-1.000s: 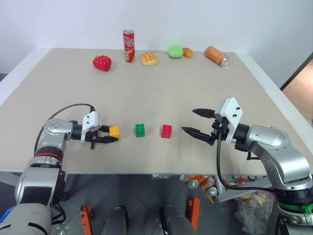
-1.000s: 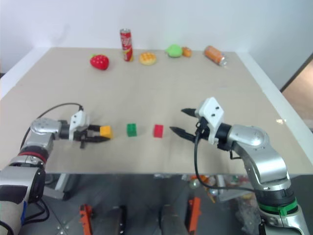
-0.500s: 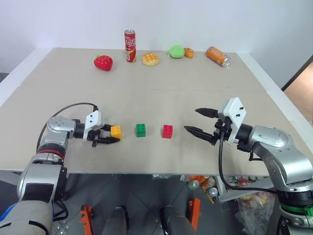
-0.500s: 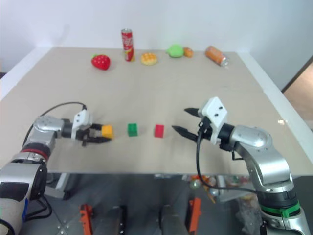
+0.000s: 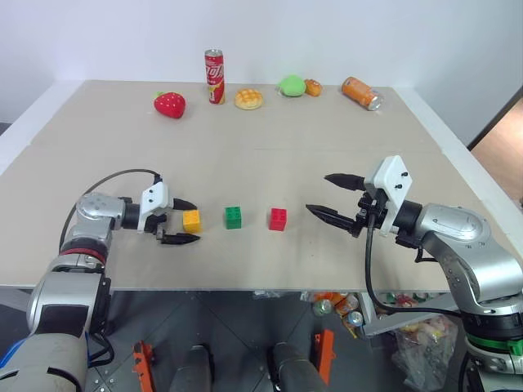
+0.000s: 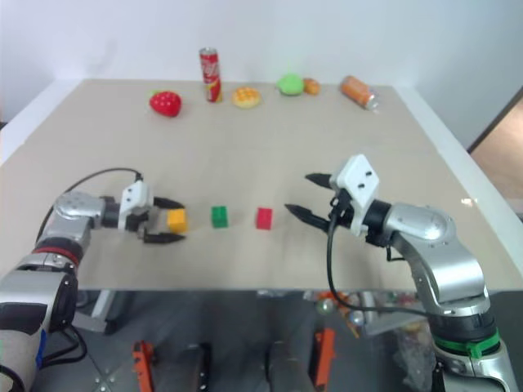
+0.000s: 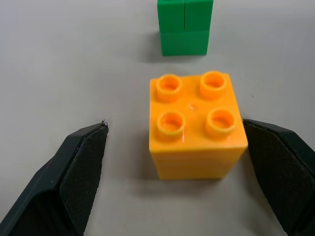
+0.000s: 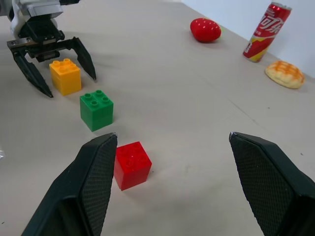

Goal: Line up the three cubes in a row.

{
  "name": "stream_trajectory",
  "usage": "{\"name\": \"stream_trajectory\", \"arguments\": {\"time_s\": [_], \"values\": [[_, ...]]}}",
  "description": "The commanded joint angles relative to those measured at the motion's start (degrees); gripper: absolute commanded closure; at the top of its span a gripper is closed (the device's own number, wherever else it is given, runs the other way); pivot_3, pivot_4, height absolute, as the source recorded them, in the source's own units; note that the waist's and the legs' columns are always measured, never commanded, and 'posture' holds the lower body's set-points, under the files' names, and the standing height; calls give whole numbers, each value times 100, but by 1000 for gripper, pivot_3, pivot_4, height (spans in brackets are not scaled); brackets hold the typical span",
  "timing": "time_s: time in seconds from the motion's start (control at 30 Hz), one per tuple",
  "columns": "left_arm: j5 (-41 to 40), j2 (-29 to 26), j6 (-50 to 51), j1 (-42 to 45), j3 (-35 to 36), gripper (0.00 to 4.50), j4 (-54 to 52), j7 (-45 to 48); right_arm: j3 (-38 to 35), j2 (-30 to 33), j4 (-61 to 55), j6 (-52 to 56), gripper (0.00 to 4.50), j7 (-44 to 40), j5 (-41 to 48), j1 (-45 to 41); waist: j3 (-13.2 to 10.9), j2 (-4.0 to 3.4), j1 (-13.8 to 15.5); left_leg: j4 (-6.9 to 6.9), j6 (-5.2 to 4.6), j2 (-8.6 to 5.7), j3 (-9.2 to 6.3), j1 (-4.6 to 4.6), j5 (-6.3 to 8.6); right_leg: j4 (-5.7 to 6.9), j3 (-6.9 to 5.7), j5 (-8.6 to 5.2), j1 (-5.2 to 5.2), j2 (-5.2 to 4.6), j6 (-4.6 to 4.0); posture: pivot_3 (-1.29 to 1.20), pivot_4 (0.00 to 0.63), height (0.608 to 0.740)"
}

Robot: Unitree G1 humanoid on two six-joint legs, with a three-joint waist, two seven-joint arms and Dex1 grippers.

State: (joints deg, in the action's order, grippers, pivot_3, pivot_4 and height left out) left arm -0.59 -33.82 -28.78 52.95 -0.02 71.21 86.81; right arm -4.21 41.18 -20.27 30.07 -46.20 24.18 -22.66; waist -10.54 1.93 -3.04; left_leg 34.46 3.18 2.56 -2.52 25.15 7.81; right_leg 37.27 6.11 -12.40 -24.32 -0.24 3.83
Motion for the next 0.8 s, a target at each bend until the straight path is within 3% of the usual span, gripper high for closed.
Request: {"name": "stream_trajectory", "arguments": {"time_s": [0.03, 0.3, 0.47, 0.57, 0.67, 0.8], "values": [[-136, -410, 133, -66, 150, 41, -178, 244, 24, -32, -2, -152, 712, -80, 24, -185, 0, 0, -20, -1, 0, 5, 0, 0, 0, 0, 0, 1, -2, 5, -1, 0, 150, 740], [-735, -1028, 1206, -892, 739, 41, -1293, -341, 145, -382, 863, -630, 712, 297, -438, -601, -1, -1, -63, -4, 0, 11, 0, 0, 0, 6, -1, -2, -5, 8, -6, 0, 150, 740], [-1957, -916, 3593, -2906, 1574, 41, -4490, -1342, 3, -727, 1616, -940, 712, 572, -560, -693, -1, -1, -90, -5, 1, 14, 7, 3, 0, 8, -3, -4, -5, 0, -5, 0, 150, 740], [-2281, -403, 4467, -3739, 2163, 41, -5830, -2940, 48, -992, 2341, -1187, 712, 1170, -989, -1003, -1, -4, -103, -6, 2, 18, 9, -5, 1, 15, -6, -9, -5, 1, -10, 0, 150, 740], [-2131, 186, 4733, -3867, 2592, 41, -6402, -4603, -37, -1287, 3018, -1376, 712, 1887, -1350, -1233, -1, -3, -88, 0, -5, 21, 12, -7, -7, 22, -16, 0, 0, 1, -12, 0, 150, 740], [-2231, 790, 5121, -3845, 2897, 41, -6934, -6022, -306, -1704, 3576, -1533, 712, 2905, -1573, -1301, 0, -1, -92, 2, -22, 20, 11, -10, -25, 21, -22, 19, 7, 1, -15, 0, 150, 740]]}}
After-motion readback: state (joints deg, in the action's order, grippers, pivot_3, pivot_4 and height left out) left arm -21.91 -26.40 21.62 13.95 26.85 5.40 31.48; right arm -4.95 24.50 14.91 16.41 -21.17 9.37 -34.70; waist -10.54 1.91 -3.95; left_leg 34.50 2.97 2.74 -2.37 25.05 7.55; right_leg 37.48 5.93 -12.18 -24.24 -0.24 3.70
